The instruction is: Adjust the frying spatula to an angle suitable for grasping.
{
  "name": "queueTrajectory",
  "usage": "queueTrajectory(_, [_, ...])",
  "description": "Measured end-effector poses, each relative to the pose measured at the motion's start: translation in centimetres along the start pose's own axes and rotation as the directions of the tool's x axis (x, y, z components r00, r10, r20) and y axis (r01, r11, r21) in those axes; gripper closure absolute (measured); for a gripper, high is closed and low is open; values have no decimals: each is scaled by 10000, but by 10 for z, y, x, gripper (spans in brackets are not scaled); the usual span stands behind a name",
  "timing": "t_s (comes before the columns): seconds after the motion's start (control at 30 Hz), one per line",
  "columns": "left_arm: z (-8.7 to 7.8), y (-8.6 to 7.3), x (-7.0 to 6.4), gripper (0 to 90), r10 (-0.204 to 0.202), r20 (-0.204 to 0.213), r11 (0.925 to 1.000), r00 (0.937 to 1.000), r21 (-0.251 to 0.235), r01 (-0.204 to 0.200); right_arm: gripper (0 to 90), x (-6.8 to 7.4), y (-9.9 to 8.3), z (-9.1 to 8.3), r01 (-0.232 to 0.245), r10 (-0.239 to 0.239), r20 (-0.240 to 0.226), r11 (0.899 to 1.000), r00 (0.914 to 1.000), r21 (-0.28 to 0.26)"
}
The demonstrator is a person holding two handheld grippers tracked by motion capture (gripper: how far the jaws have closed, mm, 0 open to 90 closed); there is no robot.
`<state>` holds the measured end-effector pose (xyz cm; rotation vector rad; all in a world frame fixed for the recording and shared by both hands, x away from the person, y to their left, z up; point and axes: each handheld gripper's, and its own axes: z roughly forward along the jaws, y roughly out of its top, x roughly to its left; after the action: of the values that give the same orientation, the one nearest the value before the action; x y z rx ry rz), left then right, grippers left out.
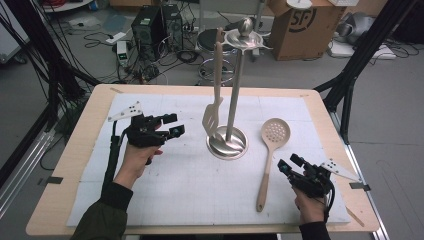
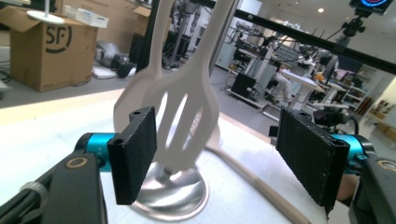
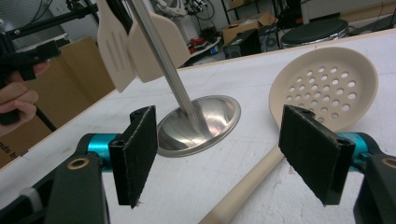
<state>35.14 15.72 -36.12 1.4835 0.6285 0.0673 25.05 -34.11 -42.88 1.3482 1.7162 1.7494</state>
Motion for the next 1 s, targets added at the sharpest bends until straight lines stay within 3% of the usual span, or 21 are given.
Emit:
queueTrajectory(0.3, [-13, -11, 3, 294, -78, -442, 9999, 9990, -94, 74, 281, -1, 0, 0, -1, 1, 13, 10000, 10000, -98])
queueTrajectory(1.0, [-38, -55, -3, 289, -562, -839, 9984, 9949, 30, 566, 281, 1, 0, 1, 19, -19, 9, 10000, 10000, -45])
